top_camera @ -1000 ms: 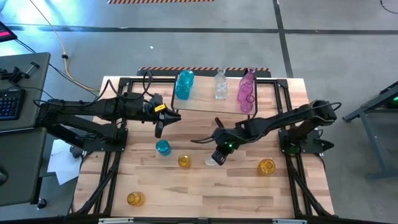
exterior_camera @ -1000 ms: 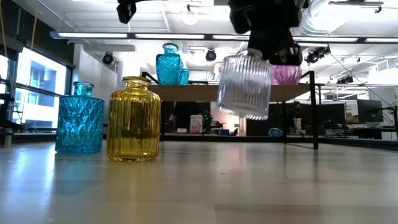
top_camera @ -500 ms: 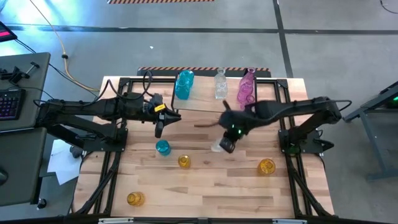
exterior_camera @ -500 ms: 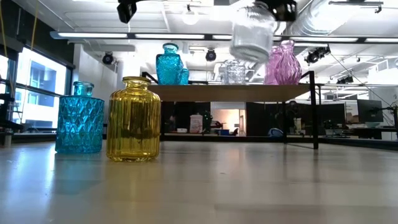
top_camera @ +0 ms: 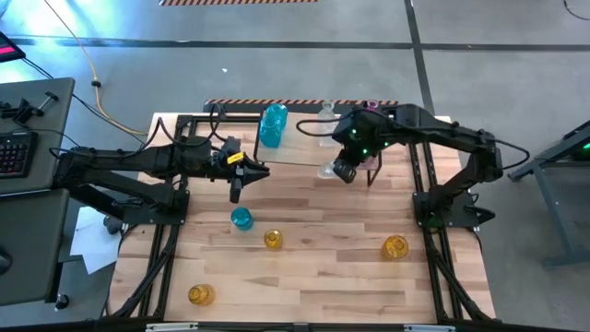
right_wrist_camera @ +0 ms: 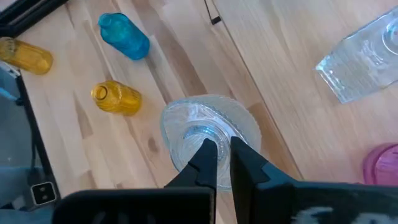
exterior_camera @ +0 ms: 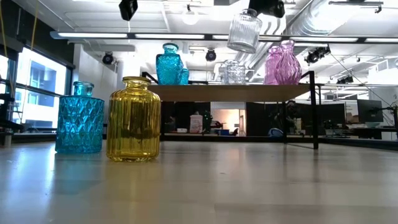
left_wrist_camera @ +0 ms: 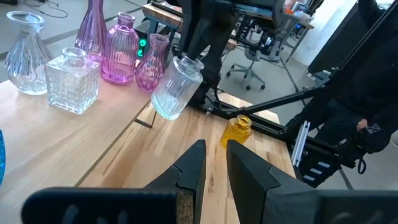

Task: Sort vases onto shelf
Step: Put the transparent vase on the shelf aligned with the other transparent vases

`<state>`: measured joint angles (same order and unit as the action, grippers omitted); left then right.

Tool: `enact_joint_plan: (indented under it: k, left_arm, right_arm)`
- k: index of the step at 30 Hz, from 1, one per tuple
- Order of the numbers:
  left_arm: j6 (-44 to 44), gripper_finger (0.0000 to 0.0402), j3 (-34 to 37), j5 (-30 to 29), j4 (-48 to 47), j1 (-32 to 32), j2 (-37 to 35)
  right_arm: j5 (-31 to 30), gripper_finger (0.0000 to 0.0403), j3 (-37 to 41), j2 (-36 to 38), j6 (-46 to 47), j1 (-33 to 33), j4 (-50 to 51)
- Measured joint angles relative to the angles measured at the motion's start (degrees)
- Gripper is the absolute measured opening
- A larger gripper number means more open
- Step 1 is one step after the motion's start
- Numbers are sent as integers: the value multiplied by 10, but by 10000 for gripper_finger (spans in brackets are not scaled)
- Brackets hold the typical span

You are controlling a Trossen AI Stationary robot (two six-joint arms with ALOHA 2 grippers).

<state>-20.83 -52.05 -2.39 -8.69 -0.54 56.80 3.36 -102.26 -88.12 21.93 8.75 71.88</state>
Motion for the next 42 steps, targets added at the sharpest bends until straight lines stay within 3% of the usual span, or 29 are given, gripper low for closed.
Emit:
enact_joint_plan:
  k: [9,20,42]
  left_arm:
    - [0,58,0,-40,-1,0,0]
    - [-1,58,0,-39,0,1,0]
    - [-1,58,0,-42,0,-1,0]
  right_arm:
    - [13,0,0,0,-27,18,3]
    - [16,0,-1,-4,-31,24,17]
    - [29,0,-1,-65,-69,109,13]
